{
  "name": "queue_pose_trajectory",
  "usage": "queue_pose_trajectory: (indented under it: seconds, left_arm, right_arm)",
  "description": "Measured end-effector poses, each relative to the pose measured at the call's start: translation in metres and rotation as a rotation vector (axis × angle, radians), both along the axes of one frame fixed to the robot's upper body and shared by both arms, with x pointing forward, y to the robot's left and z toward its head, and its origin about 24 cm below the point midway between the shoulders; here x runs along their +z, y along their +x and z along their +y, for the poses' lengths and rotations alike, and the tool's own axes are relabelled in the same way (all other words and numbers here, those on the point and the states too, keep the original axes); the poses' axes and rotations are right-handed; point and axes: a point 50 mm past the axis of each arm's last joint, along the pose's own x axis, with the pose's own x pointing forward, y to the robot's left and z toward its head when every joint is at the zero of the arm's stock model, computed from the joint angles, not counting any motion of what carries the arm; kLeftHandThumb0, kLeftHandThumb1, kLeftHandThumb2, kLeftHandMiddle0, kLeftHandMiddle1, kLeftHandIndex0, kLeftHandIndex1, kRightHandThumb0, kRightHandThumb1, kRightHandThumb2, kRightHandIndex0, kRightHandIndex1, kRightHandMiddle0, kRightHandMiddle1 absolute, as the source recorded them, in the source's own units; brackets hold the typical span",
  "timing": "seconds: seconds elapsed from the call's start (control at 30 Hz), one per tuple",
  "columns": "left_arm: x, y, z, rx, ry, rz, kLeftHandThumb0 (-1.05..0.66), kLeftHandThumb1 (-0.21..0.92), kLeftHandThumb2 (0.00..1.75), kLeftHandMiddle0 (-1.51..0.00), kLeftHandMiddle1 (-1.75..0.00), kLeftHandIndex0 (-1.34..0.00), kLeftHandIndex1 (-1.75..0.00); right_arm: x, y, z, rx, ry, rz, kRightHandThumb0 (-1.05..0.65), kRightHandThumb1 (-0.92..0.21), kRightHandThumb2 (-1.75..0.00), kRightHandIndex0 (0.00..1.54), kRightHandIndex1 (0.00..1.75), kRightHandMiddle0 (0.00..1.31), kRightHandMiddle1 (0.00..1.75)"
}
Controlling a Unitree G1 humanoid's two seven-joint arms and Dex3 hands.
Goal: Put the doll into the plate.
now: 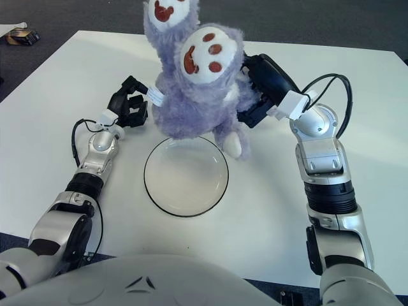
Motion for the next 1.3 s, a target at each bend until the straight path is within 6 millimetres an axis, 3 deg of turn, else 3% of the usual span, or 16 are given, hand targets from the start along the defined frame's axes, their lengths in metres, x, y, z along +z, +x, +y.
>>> queue_pose_trajectory:
  seconds: [0.57, 1.3]
  left_arm:
    - [-0.001, 0.005, 0.002, 0.0, -0.013, 0.025, -0.37, 0.72, 0.8, -0.93, -1.75, -0.31, -1.75]
    - [-0.002, 0.005, -0.001, -0.009, -0.024, 0.034, -0.37, 0.73, 0.78, -0.93, -1.75, -0.31, -1.75]
  right_arm:
    - [-0.008, -0.007, 0.011, 0.078, -0.007, 0.007, 0.54, -0.14, -1.53, 0.75, 1.75, 0.95, 1.75]
    - [-0.022, -0.016, 0.025, 0.166, -0.108, 0.148, 0.54, -0.15, -1.52, 0.75, 1.75, 0.91, 1.75]
